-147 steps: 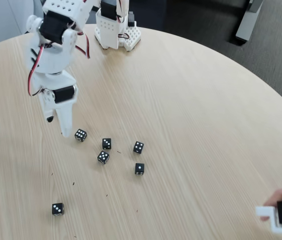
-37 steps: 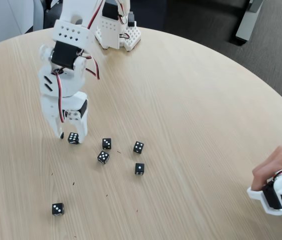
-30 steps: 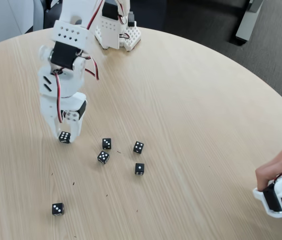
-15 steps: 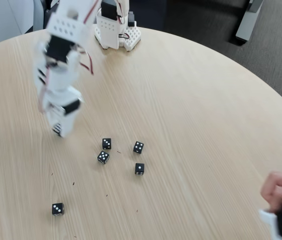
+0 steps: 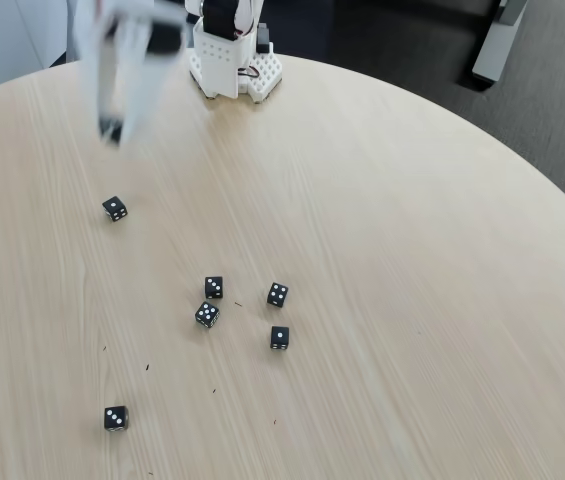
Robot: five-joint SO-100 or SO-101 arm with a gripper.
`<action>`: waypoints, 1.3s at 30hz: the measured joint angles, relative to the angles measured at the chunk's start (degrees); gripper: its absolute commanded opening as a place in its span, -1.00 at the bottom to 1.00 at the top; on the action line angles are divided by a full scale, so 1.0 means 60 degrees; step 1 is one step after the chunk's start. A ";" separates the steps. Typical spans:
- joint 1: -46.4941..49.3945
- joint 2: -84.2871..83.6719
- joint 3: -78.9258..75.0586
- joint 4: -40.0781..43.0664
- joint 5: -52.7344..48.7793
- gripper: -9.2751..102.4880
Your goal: Pick up the dice with number 6
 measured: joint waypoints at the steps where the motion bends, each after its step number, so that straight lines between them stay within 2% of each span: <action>1: -0.0176 0.0513 0.0000 0.0396 -0.0161 -0.83; 5: -0.1509 0.2563 0.0015 0.1729 -0.0366 -0.83; 10: -0.3105 0.3853 0.0615 0.2227 -0.0088 -0.83; 19: -0.3545 0.4629 0.3193 0.2197 -0.0586 -0.83; 34: -0.3501 0.6943 0.8950 -0.2153 -0.2959 -0.83; 39: -0.3604 0.6943 1.0151 -0.2827 -0.3354 -0.83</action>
